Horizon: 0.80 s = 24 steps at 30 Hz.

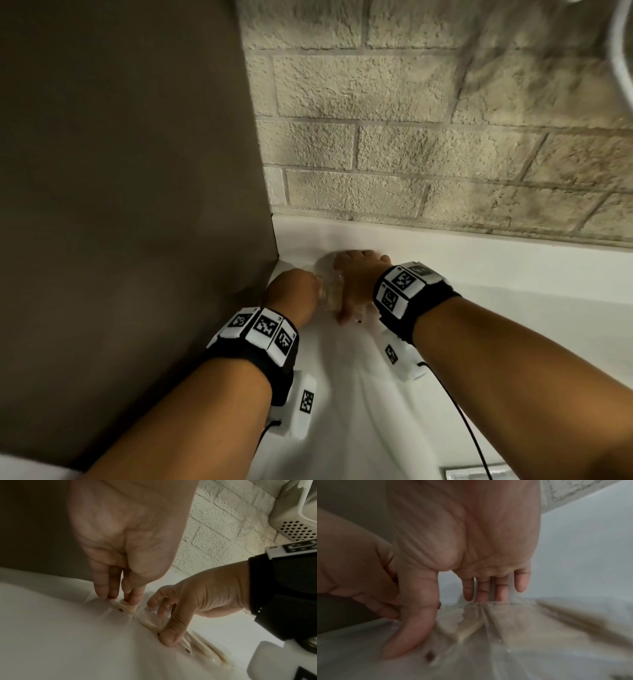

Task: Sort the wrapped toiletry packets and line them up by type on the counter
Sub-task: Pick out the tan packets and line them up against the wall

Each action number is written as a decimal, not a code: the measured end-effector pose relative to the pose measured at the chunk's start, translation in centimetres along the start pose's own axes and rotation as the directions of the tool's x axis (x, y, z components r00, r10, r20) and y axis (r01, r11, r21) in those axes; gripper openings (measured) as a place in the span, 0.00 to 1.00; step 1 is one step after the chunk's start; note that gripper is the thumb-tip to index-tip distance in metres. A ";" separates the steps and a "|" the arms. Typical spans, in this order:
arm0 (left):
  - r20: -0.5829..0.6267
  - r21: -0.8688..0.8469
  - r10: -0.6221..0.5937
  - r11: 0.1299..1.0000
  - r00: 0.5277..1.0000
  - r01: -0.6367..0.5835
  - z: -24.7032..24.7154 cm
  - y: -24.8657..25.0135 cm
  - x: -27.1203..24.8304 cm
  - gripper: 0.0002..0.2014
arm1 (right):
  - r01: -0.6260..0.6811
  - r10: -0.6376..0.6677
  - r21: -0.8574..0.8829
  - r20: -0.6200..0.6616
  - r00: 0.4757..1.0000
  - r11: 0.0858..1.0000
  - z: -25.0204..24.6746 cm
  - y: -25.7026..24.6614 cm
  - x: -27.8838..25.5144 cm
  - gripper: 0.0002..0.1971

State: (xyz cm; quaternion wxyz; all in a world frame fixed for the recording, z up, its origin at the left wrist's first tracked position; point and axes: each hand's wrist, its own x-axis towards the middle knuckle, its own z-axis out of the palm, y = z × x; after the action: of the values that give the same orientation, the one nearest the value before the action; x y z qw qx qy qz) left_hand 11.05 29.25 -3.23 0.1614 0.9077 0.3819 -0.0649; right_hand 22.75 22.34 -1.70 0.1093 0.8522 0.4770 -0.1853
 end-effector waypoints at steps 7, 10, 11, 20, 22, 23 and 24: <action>-0.083 -0.189 0.001 0.982 0.997 -0.016 0.3 -0.7 -0.2 0.12 | 0.047 -0.029 0.108 -0.162 0.986 0.993 0.1 -0.8 -0.4 0.50; -0.148 -0.242 -0.004 0.970 0.989 -0.032 0.3 -1.1 -0.4 0.12 | 0.102 -0.083 0.085 -0.203 0.976 0.991 0.1 -1.2 -0.5 0.46; -0.150 -0.239 0.008 0.970 0.989 -0.044 0.3 -1.1 -0.4 0.14 | 0.120 -0.103 0.071 -0.203 0.974 0.990 0.1 -1.3 -0.4 0.44; -0.048 -0.277 -0.006 0.961 0.999 -0.008 0.5 -0.8 -0.4 0.17 | 0.182 -0.061 0.263 -0.408 0.911 0.948 -0.3 1.4 -2.0 0.20; -0.056 -0.284 -0.007 0.959 0.998 -0.009 0.5 -0.8 -0.2 0.18 | 0.106 0.019 0.309 -0.375 0.927 0.945 -0.3 2.8 -2.3 0.17; -0.053 -0.282 -0.013 0.959 0.999 -0.003 0.5 -0.8 0.0 0.17 | 0.072 0.038 0.292 -0.356 0.934 0.954 -0.5 3.1 -2.4 0.15; -0.052 -0.267 -0.011 0.964 0.999 -0.003 0.5 -0.8 0.0 0.17 | 0.053 0.042 0.266 -0.341 0.939 0.962 -0.6 3.2 -2.5 0.13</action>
State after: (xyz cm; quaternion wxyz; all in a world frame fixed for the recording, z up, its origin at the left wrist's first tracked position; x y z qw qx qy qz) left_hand 10.45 29.64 -3.90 0.2716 0.8783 0.3933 0.0109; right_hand 24.42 19.03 -0.06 -0.0940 0.8769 0.4612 -0.0975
